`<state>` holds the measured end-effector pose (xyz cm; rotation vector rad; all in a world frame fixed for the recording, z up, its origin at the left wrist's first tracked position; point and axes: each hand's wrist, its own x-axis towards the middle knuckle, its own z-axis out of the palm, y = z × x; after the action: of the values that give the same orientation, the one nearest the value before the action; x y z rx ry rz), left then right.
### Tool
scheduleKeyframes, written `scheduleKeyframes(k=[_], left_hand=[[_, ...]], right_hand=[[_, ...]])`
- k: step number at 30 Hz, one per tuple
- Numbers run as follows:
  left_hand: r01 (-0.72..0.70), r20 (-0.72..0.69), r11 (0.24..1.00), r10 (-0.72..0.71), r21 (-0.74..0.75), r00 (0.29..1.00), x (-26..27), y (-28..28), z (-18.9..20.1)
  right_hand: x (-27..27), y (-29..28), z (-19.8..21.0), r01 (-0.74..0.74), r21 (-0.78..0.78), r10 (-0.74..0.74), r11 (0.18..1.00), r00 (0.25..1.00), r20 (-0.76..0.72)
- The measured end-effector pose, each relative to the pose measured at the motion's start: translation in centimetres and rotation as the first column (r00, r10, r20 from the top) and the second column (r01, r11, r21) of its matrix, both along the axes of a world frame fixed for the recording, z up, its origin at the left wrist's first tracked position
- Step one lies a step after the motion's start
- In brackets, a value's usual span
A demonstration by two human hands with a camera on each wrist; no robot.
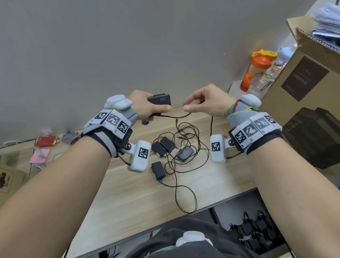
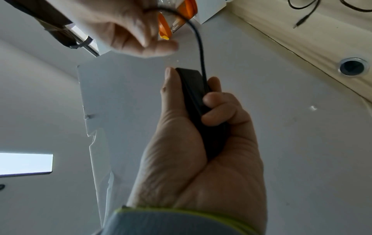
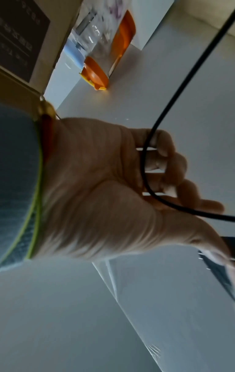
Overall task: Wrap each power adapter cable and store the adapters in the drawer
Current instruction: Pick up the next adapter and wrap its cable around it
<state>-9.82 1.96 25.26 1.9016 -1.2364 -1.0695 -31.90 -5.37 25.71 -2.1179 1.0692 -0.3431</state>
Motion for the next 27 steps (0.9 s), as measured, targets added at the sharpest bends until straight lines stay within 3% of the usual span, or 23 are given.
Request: scheduleKeyframes(k=[5,7,12,16,19,23,27], left_hand=[[-0.005,-0.045,0.999,0.003,-0.053,0.999,-0.3,-0.4,0.7],[0.009,-0.069,0.998,-0.014,-0.061,0.998,-0.6,-0.5,1.0],[-0.034,-0.071,0.996,0.028,-0.079,0.997,-0.8,-0.4,1.1],[-0.118,-0.144,0.99,0.107,-0.076,0.984,-0.6,-0.3,0.9],[-0.111,-0.086,0.993,0.107,-0.048,0.991,-0.4,-0.2,1.0],[-0.003,0.057,1.0,0.002,0.011,0.998,-0.3,0.1,1.1],[0.024,0.094,0.998,-0.029,0.054,0.995,-0.6,0.6,1.3]], right_hand=[[1.9,1.3,-2.4,-0.138,0.131,0.159,0.982,0.974,-0.159],[2.8,1.9,-2.9,-0.157,0.117,0.172,0.981,0.977,-0.123],[3.4,2.5,-2.9,-0.097,0.164,0.071,0.982,0.985,0.157],[3.0,2.4,-2.4,-0.03,0.053,0.025,0.998,0.994,0.105],[2.6,2.1,-2.1,-0.001,0.043,-0.005,0.999,0.991,0.132],[2.5,1.6,-2.1,0.06,0.037,-0.066,0.997,0.983,0.172],[2.2,1.1,-1.9,0.117,-0.061,-0.108,0.991,0.985,0.133]])
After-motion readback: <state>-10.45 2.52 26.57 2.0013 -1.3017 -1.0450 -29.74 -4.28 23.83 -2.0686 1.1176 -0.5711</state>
